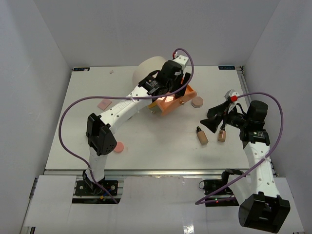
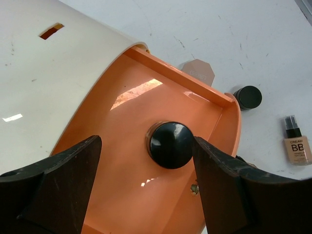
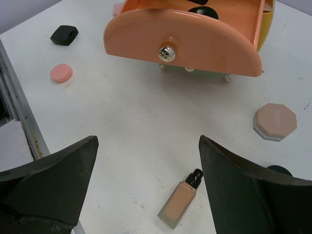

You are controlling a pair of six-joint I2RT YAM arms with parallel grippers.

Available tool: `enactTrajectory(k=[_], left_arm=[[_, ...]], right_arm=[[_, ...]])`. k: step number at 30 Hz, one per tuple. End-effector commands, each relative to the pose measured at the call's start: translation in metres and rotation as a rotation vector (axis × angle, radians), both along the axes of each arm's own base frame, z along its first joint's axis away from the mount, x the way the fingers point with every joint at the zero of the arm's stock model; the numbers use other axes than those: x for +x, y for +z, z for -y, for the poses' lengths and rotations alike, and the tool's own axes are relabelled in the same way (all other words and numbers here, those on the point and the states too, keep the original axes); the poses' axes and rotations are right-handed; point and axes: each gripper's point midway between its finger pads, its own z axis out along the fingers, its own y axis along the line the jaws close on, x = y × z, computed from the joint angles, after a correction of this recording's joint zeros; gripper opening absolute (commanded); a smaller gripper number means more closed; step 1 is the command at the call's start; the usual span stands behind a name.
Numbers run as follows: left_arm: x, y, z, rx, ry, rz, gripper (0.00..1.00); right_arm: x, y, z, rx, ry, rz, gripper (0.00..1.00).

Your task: Organize the makeup

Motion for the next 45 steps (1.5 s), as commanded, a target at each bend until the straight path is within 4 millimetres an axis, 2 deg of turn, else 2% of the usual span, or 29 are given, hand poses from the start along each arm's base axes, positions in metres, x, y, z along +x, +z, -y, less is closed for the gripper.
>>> enactTrajectory(k=[1, 3, 5, 8, 9, 11, 13, 15, 17, 18, 20, 23, 25, 28, 32, 35, 39, 45], left_arm=[[-0.016, 0.069, -0.010, -0.106, -0.022, 0.090, 0.86], [-0.026, 0.089, -0.016, -0.139, -0.039, 0.117, 0.86], [-0.043, 0.127, -0.033, -0.198, -0.052, 0.185, 0.86], [-0.071, 0.145, -0.069, -0.229, -0.053, 0.269, 0.88], [-0.072, 0.124, -0.078, -0.201, -0.038, 0.267, 0.89], [-0.090, 0.131, -0.115, -0.229, 0.002, 0.327, 0.91], [-0.102, 0.112, -0.143, -0.224, 0.045, 0.339, 0.93], [-0.106, 0.073, -0.172, -0.194, 0.109, 0.306, 0.94], [-0.113, 0.056, -0.199, -0.202, 0.158, 0.299, 0.94], [-0.115, 0.050, -0.207, -0.208, 0.176, 0.293, 0.95], [-0.121, 0.047, -0.222, -0.234, 0.216, 0.318, 0.94], [-0.128, 0.012, -0.235, -0.206, 0.251, 0.304, 0.95], [-0.132, 0.012, -0.238, -0.218, 0.253, 0.309, 0.95], [-0.136, 0.017, -0.241, -0.236, 0.253, 0.324, 0.95], [-0.137, 0.014, -0.235, -0.242, 0.224, 0.310, 0.95], [-0.137, 0.012, -0.231, -0.241, 0.210, 0.299, 0.95], [-0.138, 0.013, -0.231, -0.244, 0.207, 0.299, 0.95], [-0.138, 0.012, -0.231, -0.240, 0.205, 0.300, 0.95]], right_arm=[[0.010, 0.001, 0.010, -0.009, -0.056, 0.015, 0.90], [0.023, -0.004, 0.023, -0.039, -0.150, 0.004, 0.90], [0.038, -0.014, 0.043, -0.099, -0.287, -0.011, 0.91], [0.058, -0.030, 0.075, -0.194, -0.470, -0.053, 0.91], [0.063, -0.037, 0.083, -0.226, -0.521, -0.075, 0.91], [0.070, -0.051, 0.092, -0.264, -0.579, -0.131, 0.90], [0.075, -0.062, 0.096, -0.294, -0.621, -0.179, 0.90], [0.083, -0.070, 0.098, -0.335, -0.674, -0.212, 0.90], [0.092, -0.088, 0.102, -0.388, -0.721, -0.268, 0.90], [0.097, -0.089, 0.102, -0.399, -0.729, -0.278, 0.90], [0.103, -0.112, 0.101, -0.441, -0.718, -0.351, 0.90], [0.113, -0.133, 0.104, -0.475, -0.719, -0.418, 0.90], [0.124, -0.135, 0.107, -0.493, -0.729, -0.425, 0.90], [0.135, -0.151, 0.107, -0.512, -0.714, -0.468, 0.91], [0.146, -0.163, 0.099, -0.495, -0.681, -0.509, 0.95], [0.153, -0.165, 0.087, -0.498, -0.648, -0.513, 0.97], [0.160, -0.175, 0.085, -0.500, -0.643, -0.543, 1.00], [0.160, -0.190, 0.085, -0.537, -0.641, -0.575, 0.85]])
